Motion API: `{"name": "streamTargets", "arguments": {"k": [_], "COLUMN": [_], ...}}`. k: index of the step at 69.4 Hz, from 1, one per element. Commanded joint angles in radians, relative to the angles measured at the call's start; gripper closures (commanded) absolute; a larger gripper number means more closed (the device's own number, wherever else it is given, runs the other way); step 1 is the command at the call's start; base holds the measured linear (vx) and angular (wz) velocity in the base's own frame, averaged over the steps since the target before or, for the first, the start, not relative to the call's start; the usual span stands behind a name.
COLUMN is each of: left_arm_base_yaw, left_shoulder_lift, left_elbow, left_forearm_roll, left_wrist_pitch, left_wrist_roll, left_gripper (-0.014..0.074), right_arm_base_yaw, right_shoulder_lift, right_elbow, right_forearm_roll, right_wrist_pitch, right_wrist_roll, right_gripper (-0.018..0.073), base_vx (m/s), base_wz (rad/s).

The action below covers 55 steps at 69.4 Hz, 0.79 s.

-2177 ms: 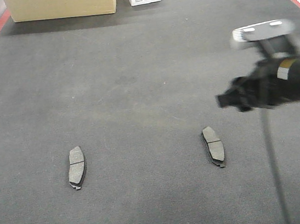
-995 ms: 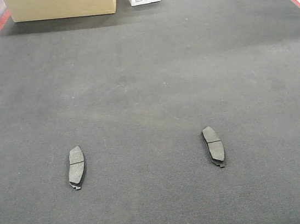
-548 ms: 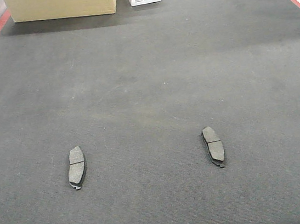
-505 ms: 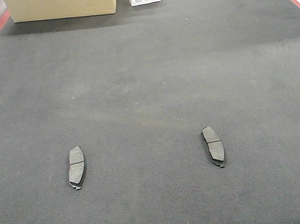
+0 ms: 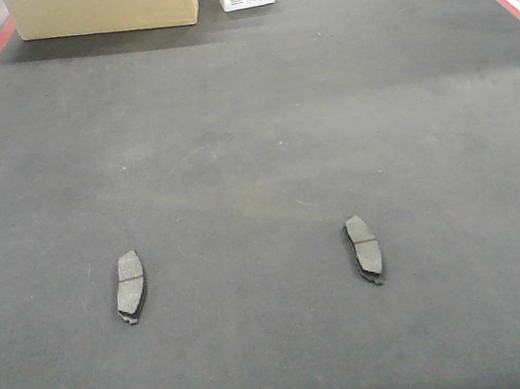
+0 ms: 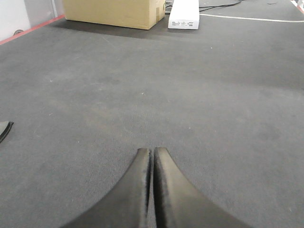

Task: Move and align brake pads A on conveyor
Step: 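Back the base away from the conveyor belt and turn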

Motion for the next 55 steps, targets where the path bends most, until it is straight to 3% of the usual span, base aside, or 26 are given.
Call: {"name": "streamTargets", "arguments": {"k": [1,55], "left_arm_base_yaw": [-0.003,-0.003], "left_shoulder_lift": [0.006,0.006], "left_elbow": [-0.024,-0.024], "left_forearm_roll": [0.008,0.008], "left_wrist_pitch": [-0.07,-0.07], "left_wrist_roll": [-0.001,-0.001], "left_gripper": [0.0603,0.0601], "right_arm_base_yaw": [-0.001,-0.001], "right_shoulder_lift": [0.004,0.006], "right_elbow": [-0.028,-0.028], "right_forearm_roll": [-0.01,-0.01], "right_wrist_pitch": [-0.072,-0.072], "right_wrist_roll": [-0.009,-0.009], "right_gripper": [0.0568,0.0568], "base_vx": [-0.08,-0.24], "base_wz": [-0.05,-0.1]}}
